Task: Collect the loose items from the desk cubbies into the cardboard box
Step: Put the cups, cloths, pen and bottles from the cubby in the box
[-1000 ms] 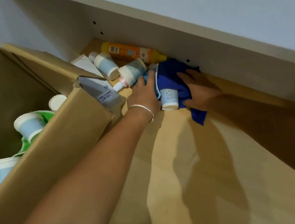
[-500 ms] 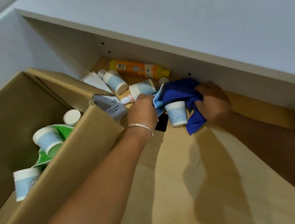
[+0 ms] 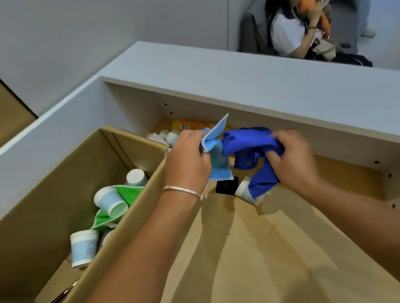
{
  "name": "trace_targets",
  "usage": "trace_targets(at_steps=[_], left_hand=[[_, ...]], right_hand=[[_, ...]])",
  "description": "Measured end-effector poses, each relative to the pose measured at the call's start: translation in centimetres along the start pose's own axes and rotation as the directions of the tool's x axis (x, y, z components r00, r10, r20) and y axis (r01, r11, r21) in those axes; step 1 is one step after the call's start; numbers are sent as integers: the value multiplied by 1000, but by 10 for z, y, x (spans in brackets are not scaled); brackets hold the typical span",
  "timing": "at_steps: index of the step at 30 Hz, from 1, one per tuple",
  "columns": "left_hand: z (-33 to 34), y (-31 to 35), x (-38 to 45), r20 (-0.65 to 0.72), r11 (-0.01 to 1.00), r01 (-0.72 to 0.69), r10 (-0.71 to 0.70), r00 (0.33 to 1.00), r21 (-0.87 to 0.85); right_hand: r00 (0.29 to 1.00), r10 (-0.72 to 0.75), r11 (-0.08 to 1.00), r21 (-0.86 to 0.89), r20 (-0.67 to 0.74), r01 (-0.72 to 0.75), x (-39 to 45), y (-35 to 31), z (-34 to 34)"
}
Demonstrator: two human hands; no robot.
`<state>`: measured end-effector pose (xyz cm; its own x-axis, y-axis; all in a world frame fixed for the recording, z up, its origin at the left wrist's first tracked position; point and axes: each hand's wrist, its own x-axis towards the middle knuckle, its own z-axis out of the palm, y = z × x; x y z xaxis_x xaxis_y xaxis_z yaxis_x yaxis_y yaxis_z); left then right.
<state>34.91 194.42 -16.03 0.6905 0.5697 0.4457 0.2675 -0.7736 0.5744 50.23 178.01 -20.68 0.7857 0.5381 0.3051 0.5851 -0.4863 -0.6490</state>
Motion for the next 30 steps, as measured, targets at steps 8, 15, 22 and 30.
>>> trace_targets(at_steps=[8, 15, 22, 30], left_hand=[[-126, -31, -23, -306, 995, 52, -74, 949, -82], [-234, -92, -68, -431, 986, 168, -152, 890, 0], [-274, -135, -107, -395, 953, 304, -281, 875, -5], [-235, -105, -97, -143, 993, 116, -117, 983, -14]], right_hand=[[976, -214, 955, 202, -41, 218, -6, -130, 27], [923, -384, 882, 297, 0, 367, -11, -227, 78], [894, -439, 882, 231, 84, 411, -21, -260, 135], [959, -283, 953, 113, -6, 282, -19, -198, 113]])
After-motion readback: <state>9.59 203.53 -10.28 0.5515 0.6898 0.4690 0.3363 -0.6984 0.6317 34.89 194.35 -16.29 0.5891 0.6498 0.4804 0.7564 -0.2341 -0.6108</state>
